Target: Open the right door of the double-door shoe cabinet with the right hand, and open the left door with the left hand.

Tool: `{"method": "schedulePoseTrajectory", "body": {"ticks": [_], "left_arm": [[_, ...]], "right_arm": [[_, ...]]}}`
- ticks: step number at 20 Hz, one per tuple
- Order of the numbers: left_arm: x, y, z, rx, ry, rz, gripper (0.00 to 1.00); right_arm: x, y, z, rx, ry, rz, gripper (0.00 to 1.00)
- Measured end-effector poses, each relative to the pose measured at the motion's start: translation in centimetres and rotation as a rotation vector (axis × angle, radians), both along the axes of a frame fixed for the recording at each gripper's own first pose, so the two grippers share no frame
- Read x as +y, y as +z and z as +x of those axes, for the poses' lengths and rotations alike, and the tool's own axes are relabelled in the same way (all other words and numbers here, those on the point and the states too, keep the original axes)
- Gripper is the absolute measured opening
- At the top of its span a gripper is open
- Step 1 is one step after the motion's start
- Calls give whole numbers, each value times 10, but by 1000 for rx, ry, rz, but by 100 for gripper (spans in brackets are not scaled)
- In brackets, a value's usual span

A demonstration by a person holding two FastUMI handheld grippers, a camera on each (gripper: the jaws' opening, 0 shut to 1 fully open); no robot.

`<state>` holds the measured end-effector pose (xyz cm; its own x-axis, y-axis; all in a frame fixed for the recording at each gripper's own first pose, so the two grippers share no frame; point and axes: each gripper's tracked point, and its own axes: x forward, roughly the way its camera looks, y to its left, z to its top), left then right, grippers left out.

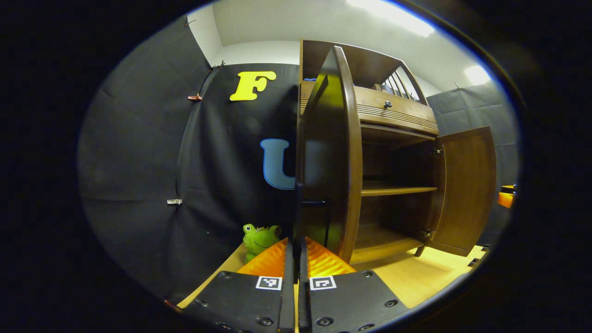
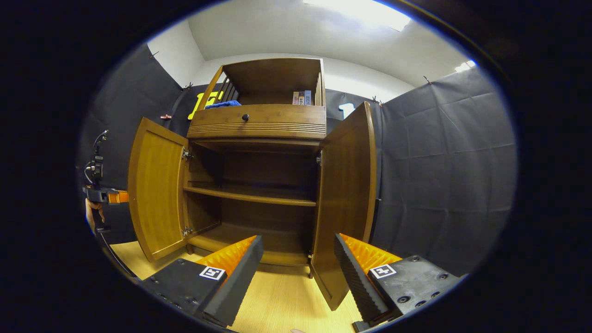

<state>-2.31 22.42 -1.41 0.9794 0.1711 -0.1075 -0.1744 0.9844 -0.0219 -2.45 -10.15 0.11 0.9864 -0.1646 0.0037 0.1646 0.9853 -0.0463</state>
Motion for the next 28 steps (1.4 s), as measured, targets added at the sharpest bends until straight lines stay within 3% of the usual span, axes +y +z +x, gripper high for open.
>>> {"method": "schedulePoseTrajectory", "body": {"ticks": [3,6,9,12,13,16,17,21,28], "left_arm": [[0,8,-26,-8,25,1,7],[-29,25,-48,-36,-14,-30,5],[-69,32,-48,-43,-88,-27,8],[-114,39,-40,-48,-169,5,2],[-129,40,-35,-53,-202,10,5],[-162,47,-23,-71,-263,11,39],[-165,49,-20,-76,-257,18,51],[-187,47,-17,-67,-253,17,100],[-203,57,-9,-107,-253,8,97]], "right_arm": [[15,-6,19,21,56,28,98],[38,-16,32,42,112,42,98],[63,-24,40,60,161,36,98],[85,-22,39,54,210,40,98],[90,-20,39,49,220,40,100],[105,-16,35,35,247,37,100],[110,-17,33,36,258,39,96],[123,-14,30,34,309,63,98],[121,-8,29,20,311,92,98]]}}
